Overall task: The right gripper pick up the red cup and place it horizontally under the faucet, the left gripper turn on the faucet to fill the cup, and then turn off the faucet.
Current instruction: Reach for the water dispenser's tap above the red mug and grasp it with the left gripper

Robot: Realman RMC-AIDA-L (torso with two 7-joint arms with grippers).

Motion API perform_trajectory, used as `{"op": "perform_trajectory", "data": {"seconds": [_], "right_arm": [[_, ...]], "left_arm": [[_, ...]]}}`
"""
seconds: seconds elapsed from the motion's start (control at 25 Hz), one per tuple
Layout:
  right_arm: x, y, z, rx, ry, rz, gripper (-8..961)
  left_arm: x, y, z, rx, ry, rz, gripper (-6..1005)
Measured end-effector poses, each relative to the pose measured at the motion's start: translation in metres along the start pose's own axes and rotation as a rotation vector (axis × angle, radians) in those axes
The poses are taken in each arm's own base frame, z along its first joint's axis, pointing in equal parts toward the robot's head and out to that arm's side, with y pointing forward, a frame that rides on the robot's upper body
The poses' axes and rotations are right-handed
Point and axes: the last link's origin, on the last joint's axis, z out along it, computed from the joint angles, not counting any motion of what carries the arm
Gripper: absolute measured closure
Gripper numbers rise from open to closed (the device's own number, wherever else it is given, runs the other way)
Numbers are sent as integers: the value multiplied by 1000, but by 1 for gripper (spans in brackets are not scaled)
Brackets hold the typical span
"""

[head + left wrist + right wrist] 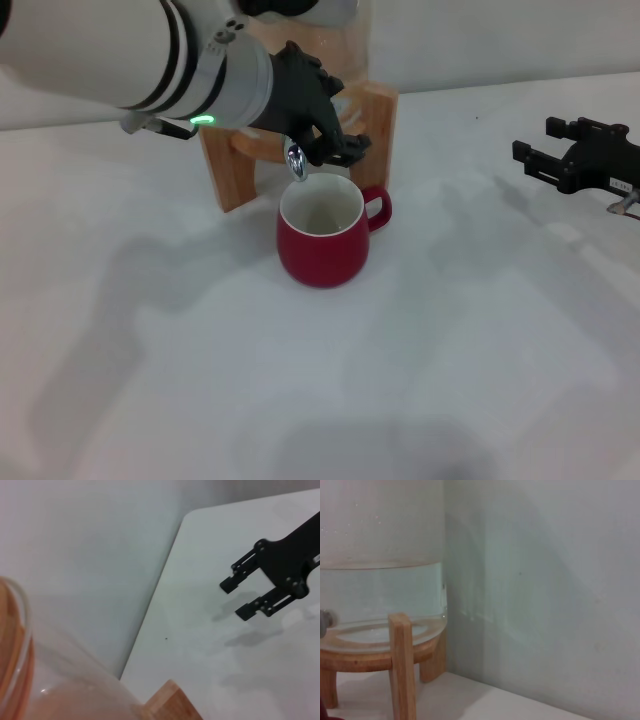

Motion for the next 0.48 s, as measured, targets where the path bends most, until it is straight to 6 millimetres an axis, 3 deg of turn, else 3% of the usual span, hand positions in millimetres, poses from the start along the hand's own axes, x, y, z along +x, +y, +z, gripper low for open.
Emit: {"op": "perform_trajectory", "data": {"seconds": [0.48], "right_arm": [[0, 0, 0, 0, -1, 2, 365]], "left_arm": [[-8, -6, 2, 12, -13, -30, 351]]}}
